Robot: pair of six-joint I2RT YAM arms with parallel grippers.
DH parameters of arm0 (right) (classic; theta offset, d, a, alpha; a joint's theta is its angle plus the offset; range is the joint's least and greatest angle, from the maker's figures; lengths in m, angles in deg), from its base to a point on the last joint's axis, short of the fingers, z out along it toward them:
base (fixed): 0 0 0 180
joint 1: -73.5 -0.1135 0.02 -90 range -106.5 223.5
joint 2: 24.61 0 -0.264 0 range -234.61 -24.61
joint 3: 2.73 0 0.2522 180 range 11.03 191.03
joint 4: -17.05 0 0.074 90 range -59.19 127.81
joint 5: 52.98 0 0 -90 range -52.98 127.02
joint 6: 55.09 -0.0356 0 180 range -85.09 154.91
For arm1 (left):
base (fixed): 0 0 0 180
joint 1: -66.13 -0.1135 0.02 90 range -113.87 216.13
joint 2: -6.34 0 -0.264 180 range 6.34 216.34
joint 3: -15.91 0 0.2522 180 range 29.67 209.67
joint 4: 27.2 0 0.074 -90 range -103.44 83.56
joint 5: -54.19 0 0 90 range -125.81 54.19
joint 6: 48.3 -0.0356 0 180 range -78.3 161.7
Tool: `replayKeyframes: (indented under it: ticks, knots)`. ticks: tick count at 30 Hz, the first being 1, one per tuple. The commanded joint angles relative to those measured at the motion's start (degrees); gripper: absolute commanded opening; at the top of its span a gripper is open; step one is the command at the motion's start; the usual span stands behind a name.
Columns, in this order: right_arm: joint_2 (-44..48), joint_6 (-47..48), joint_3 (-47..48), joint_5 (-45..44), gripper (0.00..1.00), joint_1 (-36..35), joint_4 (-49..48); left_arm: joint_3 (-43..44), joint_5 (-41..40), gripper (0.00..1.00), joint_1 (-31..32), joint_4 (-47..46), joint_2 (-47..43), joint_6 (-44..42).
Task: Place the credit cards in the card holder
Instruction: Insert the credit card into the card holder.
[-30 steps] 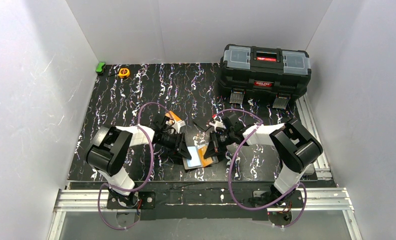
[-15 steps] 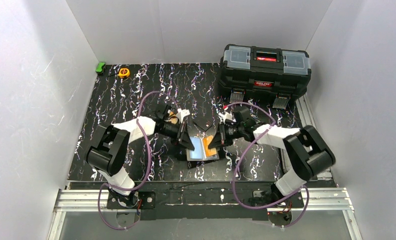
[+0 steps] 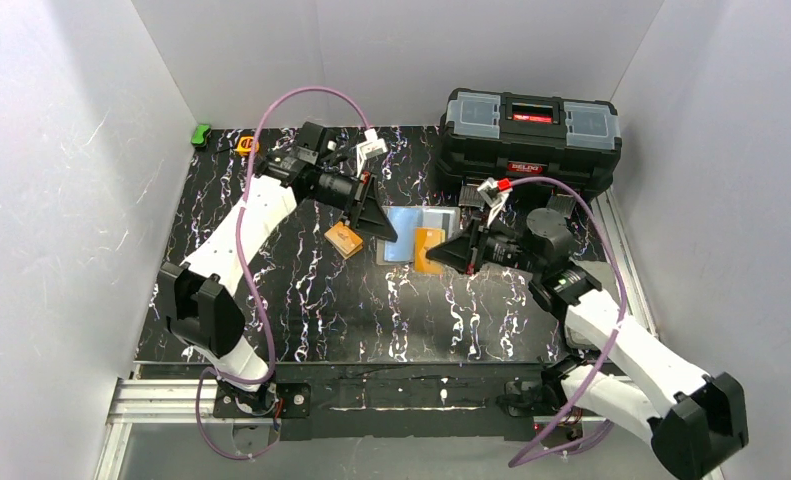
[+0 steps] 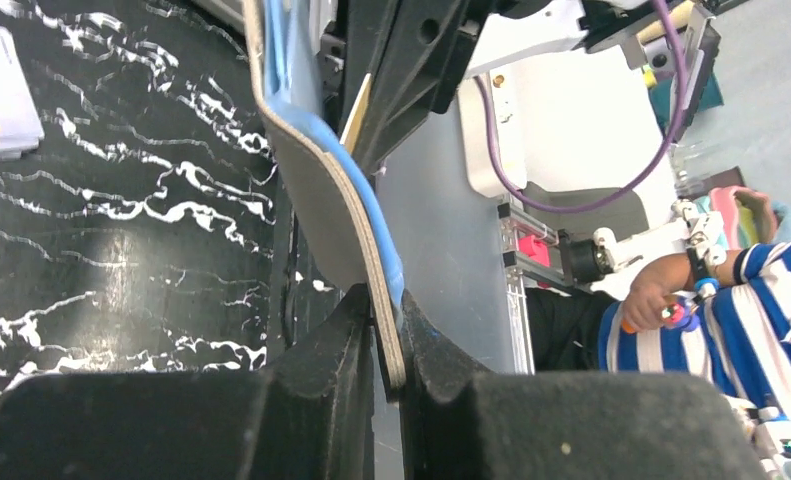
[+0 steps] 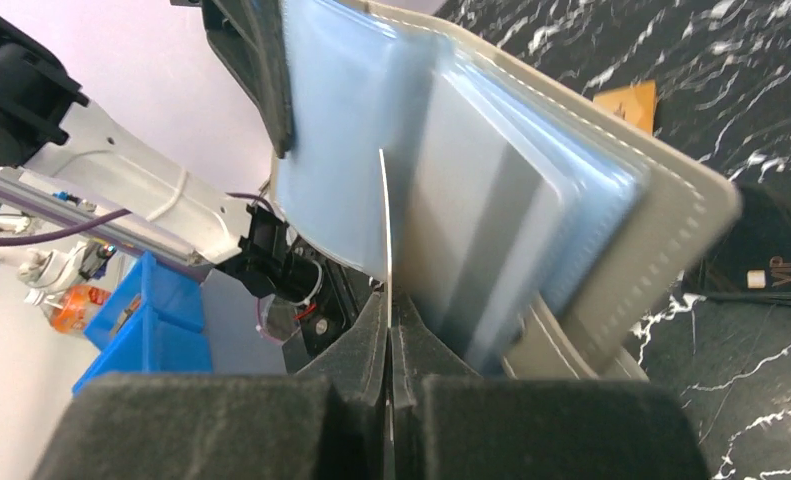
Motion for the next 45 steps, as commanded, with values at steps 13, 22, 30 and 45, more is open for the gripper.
replayKeyframes:
  ticks: [13,22,30,45]
  knots:
    - [6.61,-2.29,3.22,-7.32,0.01,-0.17,-8.90,6.13,5.57,0.08,0.69,21.69,-10.50,-16.52]
    - [9.03,-9.22,-1.14,-1.58,0.01,-0.17,-21.73,5.71,7.91,0.06,0.63,19.32,-10.44,-14.52]
    - [10.45,-14.66,-3.98,0.03,0.01,-0.17,-29.80,0.55,9.65,0.05,0.60,3.81,-13.28,-2.52]
    - [5.86,-22.18,-5.39,-3.71,0.01,-0.24,-38.60,0.36,9.28,0.04,0.60,1.12,-13.59,-0.23]
